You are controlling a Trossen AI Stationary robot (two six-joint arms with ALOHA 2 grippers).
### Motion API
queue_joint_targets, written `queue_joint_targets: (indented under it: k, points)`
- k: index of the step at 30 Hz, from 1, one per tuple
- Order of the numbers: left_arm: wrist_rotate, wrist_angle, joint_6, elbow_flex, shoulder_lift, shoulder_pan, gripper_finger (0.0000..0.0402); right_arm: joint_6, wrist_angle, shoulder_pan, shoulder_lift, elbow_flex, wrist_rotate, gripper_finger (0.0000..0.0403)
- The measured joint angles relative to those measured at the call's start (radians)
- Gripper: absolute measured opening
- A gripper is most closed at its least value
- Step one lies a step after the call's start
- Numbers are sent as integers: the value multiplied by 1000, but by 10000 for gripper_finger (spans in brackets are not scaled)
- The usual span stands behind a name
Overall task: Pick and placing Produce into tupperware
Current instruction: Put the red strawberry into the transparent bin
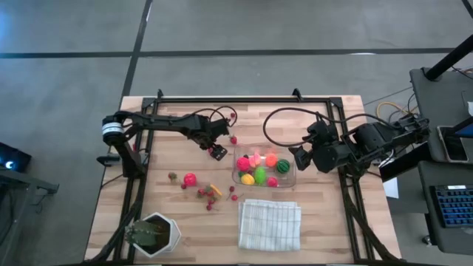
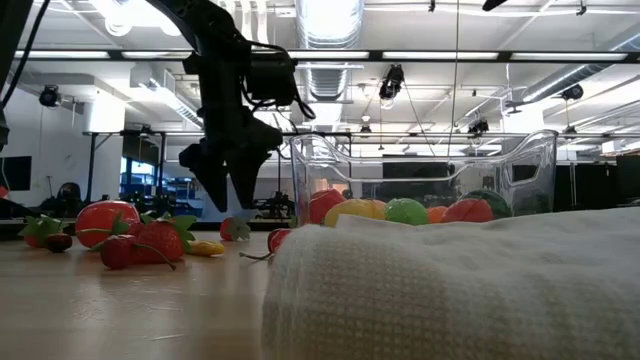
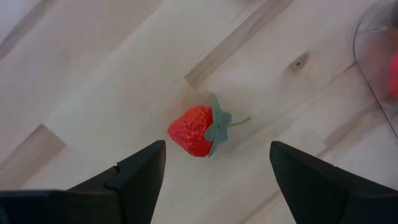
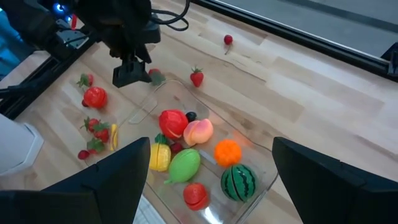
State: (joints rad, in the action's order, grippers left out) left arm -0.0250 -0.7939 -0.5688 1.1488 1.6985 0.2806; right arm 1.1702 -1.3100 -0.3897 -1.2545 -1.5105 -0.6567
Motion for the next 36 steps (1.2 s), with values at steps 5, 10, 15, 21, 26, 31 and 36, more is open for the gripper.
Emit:
queue_joint_targets:
  k: [5, 10, 15, 21, 26, 31, 36]
  points:
    - [0, 51, -1, -15, 0, 1, 273, -1, 0, 0, 0, 0, 0, 329]
    - [1, 135, -17, -66, 0, 1, 273, -2, 0, 0, -1, 0, 0, 329]
    - [-6, 122, -36, -78, 0, 1, 273, -1, 0, 0, -1, 0, 0, 329]
    - [-45, 159, -54, -92, 23, 2, 273, -3, 1, 0, -1, 0, 0, 329]
    - [-17, 157, -56, -92, 69, 1, 273, -3, 1, 0, -1, 0, 0, 329]
    - [-13, 158, -61, -92, 67, -2, 273, -3, 1, 0, -1, 0, 0, 329]
    - [-11, 157, -57, -91, 66, -2, 273, -8, 1, 0, -1, 0, 0, 329]
